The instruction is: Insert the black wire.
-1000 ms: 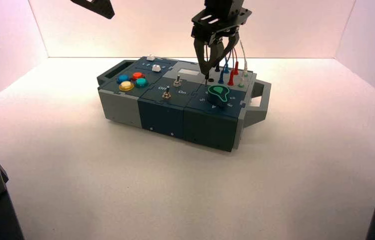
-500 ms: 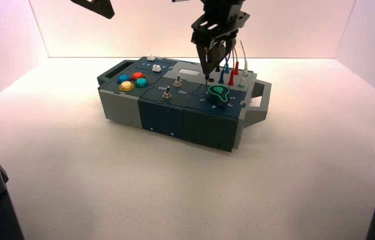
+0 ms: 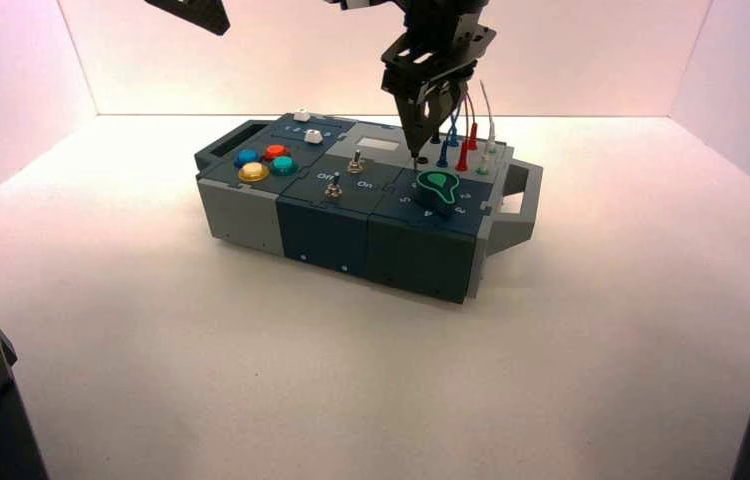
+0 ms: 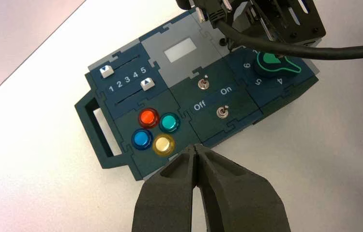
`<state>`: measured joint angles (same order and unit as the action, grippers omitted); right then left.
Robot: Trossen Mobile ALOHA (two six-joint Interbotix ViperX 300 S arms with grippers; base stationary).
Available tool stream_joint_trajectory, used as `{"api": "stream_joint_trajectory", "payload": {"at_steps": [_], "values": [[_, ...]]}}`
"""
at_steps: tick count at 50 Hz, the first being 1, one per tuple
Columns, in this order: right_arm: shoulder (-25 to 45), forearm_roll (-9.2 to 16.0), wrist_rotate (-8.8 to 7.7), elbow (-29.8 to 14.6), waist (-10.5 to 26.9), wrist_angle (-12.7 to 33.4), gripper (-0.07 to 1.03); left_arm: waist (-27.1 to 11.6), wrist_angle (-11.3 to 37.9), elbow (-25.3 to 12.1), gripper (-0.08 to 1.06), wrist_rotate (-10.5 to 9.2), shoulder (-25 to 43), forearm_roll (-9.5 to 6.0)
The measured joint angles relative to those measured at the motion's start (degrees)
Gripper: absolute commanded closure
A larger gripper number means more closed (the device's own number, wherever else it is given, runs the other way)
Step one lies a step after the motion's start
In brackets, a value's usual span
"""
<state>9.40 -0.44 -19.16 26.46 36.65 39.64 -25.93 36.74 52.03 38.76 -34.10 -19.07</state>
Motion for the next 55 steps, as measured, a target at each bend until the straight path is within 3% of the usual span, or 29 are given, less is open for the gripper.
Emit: {"api": "stream_joint_trajectory", "payload": {"at_steps": [20,55], "values": [[-0.9,-0.2,0.00,0.0,-0.3,0.0,0.98,0.0,-1.5,0.0,1.00,0.00,0.1,-0.97],[-0.9,-0.9,0.35,0.0,-1.9,-2.0,0.99,-0.1,-2.0,0.0,1.00,0.00,0.6,-1.05]]}}
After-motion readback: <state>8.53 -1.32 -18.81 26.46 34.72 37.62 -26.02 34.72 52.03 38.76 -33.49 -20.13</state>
